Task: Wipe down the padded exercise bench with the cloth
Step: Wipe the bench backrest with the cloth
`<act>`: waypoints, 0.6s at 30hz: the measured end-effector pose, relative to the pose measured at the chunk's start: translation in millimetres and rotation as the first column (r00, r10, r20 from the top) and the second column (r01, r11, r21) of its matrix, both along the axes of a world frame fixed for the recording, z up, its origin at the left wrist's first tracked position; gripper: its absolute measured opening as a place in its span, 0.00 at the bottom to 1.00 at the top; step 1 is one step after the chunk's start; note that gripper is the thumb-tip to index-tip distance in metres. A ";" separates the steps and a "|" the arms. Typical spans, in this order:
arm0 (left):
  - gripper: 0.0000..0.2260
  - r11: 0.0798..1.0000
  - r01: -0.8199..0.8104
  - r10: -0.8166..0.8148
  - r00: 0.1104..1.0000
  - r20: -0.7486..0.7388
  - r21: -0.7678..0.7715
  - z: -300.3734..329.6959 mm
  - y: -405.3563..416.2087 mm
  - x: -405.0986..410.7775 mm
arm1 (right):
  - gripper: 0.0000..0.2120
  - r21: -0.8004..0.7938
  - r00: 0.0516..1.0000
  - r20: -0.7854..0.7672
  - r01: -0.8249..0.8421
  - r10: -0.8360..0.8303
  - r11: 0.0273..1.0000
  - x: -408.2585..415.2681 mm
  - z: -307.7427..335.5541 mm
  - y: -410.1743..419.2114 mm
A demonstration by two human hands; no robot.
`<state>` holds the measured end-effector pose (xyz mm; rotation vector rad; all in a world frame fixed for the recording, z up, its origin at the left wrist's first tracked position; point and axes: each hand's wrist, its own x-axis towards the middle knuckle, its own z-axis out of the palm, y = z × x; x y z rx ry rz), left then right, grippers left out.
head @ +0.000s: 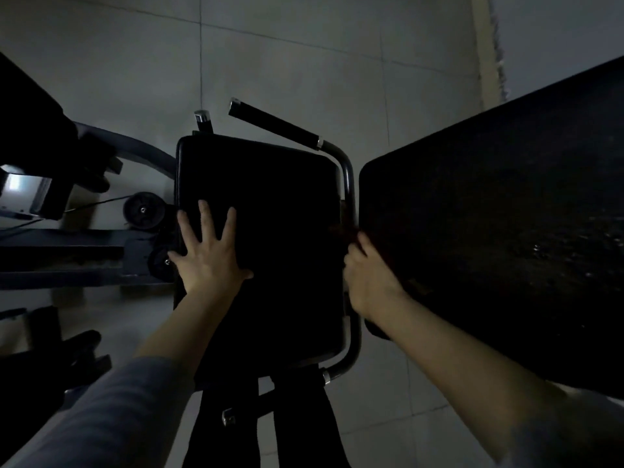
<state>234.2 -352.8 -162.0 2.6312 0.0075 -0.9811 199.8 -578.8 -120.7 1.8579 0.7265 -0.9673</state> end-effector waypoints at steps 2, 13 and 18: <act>0.46 0.996 -0.014 0.019 0.998 0.065 -0.085 4.2 9.0 -25.2 | 0.28 -0.004 0.997 -0.062 -0.041 0.041 0.999 -40.9 1.8 0.5; 0.53 0.992 -0.127 0.125 0.990 -0.070 -0.017 5.4 13.4 -95.4 | 0.28 -0.027 0.999 -0.023 -0.034 0.034 0.999 -14.3 3.9 -3.1; 0.54 0.988 -0.153 0.151 0.984 -0.090 -0.018 5.8 13.3 -93.3 | 0.31 0.086 0.998 0.036 -0.060 0.057 0.995 -65.9 17.6 -11.6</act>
